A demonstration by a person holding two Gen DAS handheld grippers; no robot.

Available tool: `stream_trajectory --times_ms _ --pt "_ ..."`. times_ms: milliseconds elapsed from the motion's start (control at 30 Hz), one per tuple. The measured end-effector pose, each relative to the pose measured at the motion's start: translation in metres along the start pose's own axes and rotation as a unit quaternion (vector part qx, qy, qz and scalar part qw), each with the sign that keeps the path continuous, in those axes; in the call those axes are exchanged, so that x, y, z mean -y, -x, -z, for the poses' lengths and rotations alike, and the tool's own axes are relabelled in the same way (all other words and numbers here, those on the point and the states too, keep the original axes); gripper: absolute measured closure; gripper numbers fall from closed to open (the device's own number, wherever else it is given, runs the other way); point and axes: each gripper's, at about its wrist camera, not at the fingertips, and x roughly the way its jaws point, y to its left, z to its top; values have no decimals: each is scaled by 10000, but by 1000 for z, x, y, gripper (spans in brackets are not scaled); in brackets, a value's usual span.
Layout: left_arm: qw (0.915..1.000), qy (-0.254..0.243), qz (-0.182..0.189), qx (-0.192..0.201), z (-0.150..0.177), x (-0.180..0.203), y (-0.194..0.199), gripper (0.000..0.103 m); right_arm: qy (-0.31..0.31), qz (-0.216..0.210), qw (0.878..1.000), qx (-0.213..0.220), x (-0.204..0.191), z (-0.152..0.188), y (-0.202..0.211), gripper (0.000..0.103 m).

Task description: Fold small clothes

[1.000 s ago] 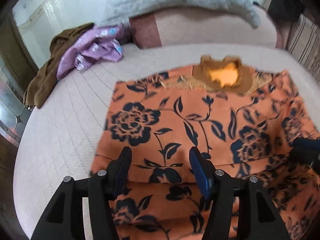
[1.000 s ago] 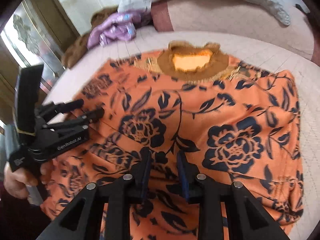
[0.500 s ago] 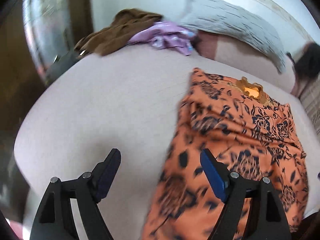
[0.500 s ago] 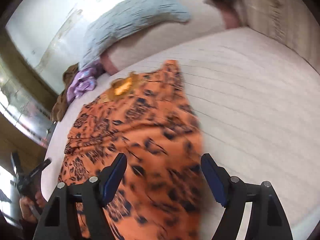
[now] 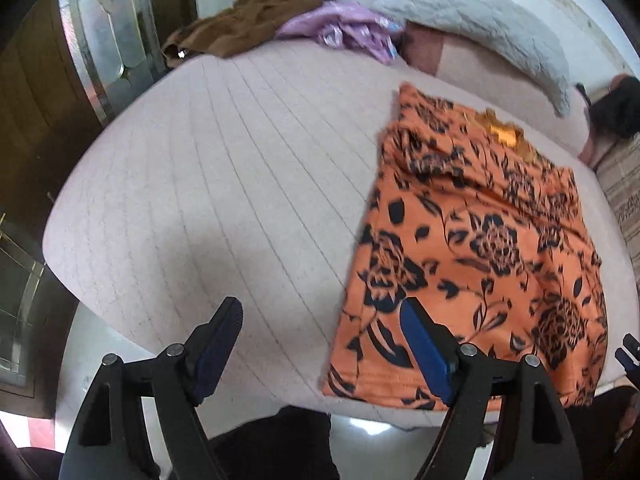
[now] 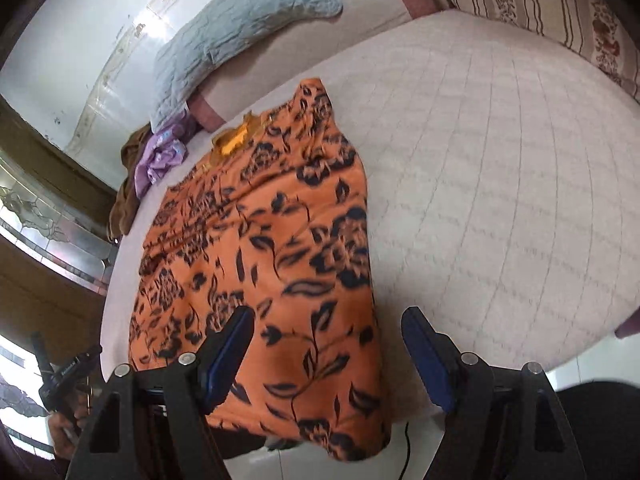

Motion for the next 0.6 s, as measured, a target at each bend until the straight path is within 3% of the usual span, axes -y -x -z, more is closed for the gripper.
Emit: stream_trajectory --times_ms 67,133,167,300,400,500,567,600 --pt "9998 53 11 -207 5 -1 -11 31 -97 26 9998 -149 5 7 -3 24" --pt "9990 126 4 -440 8 -2 -21 50 -158 108 9993 -320 8 14 -7 25" --pt "9983 170 2 -559 9 -1 -27 52 -159 142 9989 -427 10 18 -9 25" --pt "9974 173 47 -693 9 10 -36 51 -145 199 9977 -628 12 27 -19 27" --pt "9958 102 116 -904 10 20 -46 41 -153 263 9958 -867 10 33 -30 38" --pt "9936 151 219 -1102 16 23 -55 41 73 540 9952 -818 0 40 -33 40" --pt "9937 176 282 -1067 18 24 -56 41 328 847 9925 -818 -8 44 -34 65" --pt "9939 171 306 -1050 19 24 -55 43 451 936 9912 -820 -11 45 -34 70"
